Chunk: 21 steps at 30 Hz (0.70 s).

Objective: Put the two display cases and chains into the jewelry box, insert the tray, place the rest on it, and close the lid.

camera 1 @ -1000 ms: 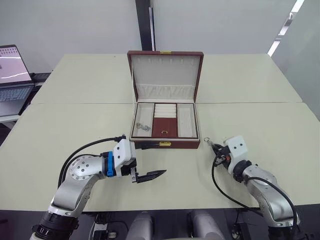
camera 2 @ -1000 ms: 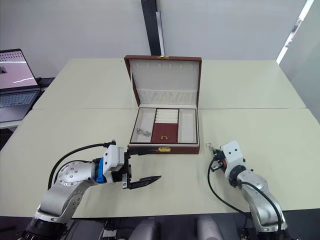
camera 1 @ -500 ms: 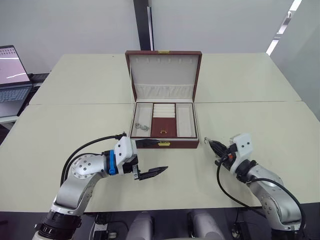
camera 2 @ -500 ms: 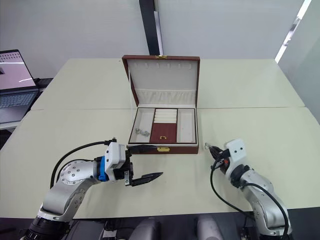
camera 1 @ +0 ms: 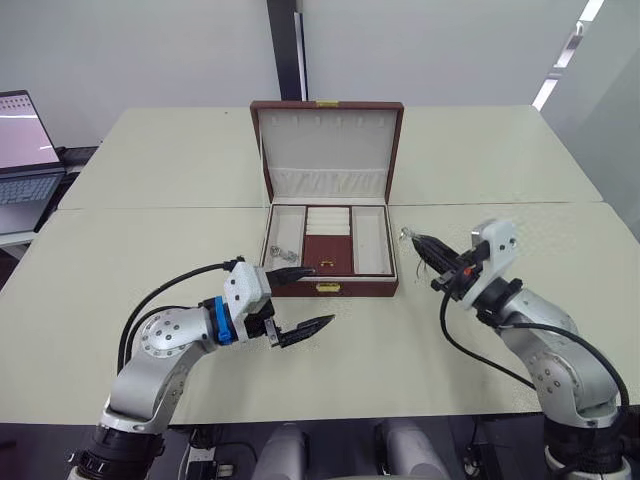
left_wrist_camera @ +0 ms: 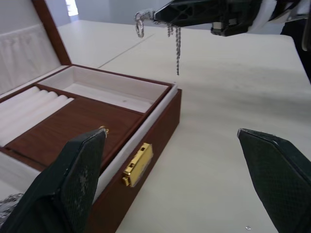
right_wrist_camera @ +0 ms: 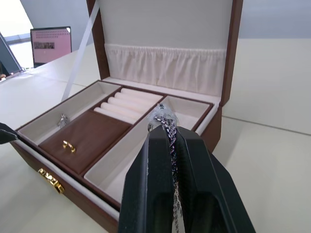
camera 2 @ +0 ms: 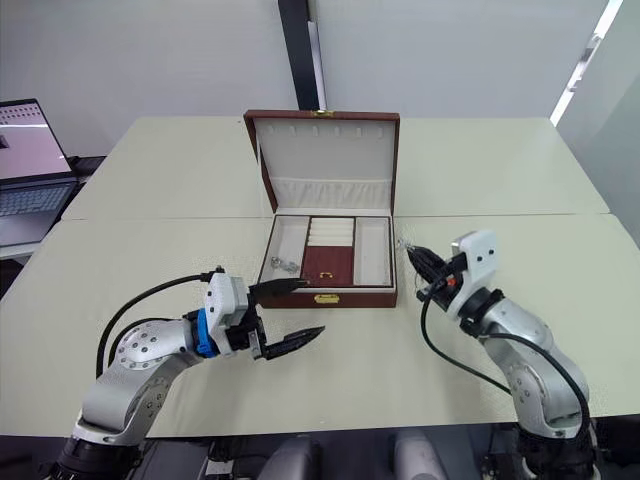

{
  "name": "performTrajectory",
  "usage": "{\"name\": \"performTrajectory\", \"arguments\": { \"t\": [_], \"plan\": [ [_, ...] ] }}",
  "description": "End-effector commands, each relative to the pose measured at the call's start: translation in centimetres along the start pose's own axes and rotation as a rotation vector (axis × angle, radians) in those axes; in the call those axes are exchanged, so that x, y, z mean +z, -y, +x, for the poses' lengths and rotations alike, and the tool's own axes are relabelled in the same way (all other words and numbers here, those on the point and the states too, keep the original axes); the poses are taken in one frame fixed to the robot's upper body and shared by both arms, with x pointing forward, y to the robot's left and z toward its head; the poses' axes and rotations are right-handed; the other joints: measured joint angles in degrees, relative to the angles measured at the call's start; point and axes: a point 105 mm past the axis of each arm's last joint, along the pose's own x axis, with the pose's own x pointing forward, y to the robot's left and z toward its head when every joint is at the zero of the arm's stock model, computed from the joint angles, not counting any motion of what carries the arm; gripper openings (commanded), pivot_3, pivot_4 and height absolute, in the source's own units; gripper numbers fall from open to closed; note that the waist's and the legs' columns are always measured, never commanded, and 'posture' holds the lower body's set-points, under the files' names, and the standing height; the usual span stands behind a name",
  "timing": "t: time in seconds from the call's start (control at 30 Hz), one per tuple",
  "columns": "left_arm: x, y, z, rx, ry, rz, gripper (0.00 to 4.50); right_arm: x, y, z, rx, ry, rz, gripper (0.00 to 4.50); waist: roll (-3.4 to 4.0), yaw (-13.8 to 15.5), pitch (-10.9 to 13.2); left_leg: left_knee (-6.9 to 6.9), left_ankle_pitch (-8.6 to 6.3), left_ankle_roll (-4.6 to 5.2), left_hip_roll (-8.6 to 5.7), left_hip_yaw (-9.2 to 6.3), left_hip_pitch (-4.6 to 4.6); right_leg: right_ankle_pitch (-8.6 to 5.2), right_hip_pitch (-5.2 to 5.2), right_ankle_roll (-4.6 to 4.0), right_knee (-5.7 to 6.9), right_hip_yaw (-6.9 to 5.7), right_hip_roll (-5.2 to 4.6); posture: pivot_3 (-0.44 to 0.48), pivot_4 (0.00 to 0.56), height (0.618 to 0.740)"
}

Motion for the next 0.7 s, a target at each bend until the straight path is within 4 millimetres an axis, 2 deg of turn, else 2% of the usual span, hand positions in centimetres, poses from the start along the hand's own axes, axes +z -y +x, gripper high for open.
{"name": "performTrajectory", "arguments": {
  "t": [0.03,0.17,0.37,0.7],
  "plan": [
    [1.0,0.1,-0.6,0.061,0.044,0.017,4.50,2.2,-0.3,0.7,0.030,0.053,-0.036,0.02,0.01,0.05,0.00,0.00,0.00,0.00,0.00,-0.01,0.00,0.00,0.00,0.00,0.00,-0.01,0.00,0.000,0.150,0.740],
    [0.7,0.1,-1.4,0.141,0.052,0.000,4.50,3.3,-0.5,2.3,0.061,0.060,-0.048,0.02,0.02,0.10,0.01,0.01,0.00,0.00,0.00,-0.02,0.00,0.00,0.00,0.00,0.02,-0.01,-0.01,0.000,0.150,0.740],
    [0.4,0.3,-2.4,0.236,0.059,-0.016,4.50,3.8,-1.0,4.1,0.113,0.053,-0.062,0.02,0.03,0.07,0.02,0.00,0.00,0.00,-0.01,0.01,-0.02,0.00,-0.02,0.00,-0.01,0.01,-0.03,0.000,0.150,0.740],
    [0.0,1.2,-3.5,0.314,0.062,-0.025,4.50,2.3,-1.3,5.9,0.161,0.013,-0.056,0.02,0.04,0.09,0.02,0.00,0.00,0.00,-0.01,0.02,-0.03,0.00,-0.03,-0.01,0.00,0.00,-0.04,0.000,0.150,0.740]
  ]
}}
